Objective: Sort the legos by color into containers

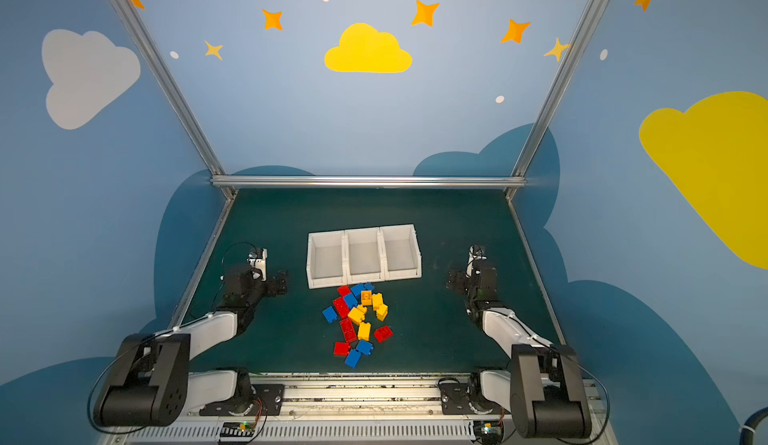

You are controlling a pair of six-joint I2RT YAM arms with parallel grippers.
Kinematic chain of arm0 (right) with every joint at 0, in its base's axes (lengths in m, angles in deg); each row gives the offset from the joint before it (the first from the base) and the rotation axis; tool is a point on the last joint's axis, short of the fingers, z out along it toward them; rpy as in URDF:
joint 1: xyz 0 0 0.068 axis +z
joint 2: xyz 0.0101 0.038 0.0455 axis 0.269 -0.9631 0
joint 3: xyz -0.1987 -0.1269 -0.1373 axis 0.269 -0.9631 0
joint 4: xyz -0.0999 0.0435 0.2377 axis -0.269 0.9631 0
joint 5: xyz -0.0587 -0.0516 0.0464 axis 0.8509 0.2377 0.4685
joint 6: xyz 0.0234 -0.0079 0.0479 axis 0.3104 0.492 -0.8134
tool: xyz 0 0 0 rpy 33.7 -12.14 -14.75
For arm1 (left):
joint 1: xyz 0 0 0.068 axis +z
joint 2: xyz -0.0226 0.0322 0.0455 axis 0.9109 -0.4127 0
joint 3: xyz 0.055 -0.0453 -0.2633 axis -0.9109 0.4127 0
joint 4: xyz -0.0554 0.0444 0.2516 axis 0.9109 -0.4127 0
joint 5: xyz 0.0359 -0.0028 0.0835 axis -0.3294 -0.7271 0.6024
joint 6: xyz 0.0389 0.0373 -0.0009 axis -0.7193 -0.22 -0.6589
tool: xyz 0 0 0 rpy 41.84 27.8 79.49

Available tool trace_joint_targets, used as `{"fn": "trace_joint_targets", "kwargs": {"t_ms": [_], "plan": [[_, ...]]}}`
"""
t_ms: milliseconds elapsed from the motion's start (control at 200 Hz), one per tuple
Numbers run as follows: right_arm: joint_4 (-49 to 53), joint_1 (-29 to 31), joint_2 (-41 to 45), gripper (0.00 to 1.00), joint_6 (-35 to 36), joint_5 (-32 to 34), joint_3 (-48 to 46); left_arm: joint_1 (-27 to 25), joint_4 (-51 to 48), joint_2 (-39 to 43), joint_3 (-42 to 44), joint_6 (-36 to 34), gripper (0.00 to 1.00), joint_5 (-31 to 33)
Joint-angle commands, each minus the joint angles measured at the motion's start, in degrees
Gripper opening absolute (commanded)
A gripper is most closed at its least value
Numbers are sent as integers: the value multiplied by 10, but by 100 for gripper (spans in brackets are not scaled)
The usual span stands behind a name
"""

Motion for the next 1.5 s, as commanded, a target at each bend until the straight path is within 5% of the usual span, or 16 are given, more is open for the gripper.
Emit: {"fn": "trace_joint_targets", "kwargs": {"t_ms": [0,1121,1267,1497], "plan": [[-92,-7,-118,98,1,1,68,11,144,-119,-52,-12,99,-51],[-50,-12,-85,97,20,16,81,15,153,-105,-57,-3,99,-52],[215,2,23,97,-63,-3,179,-1,-132,23,-152,19,99,-41],[403,114,99,96,-92,-101,237,-47,-346,168,-203,94,99,-27]]}}
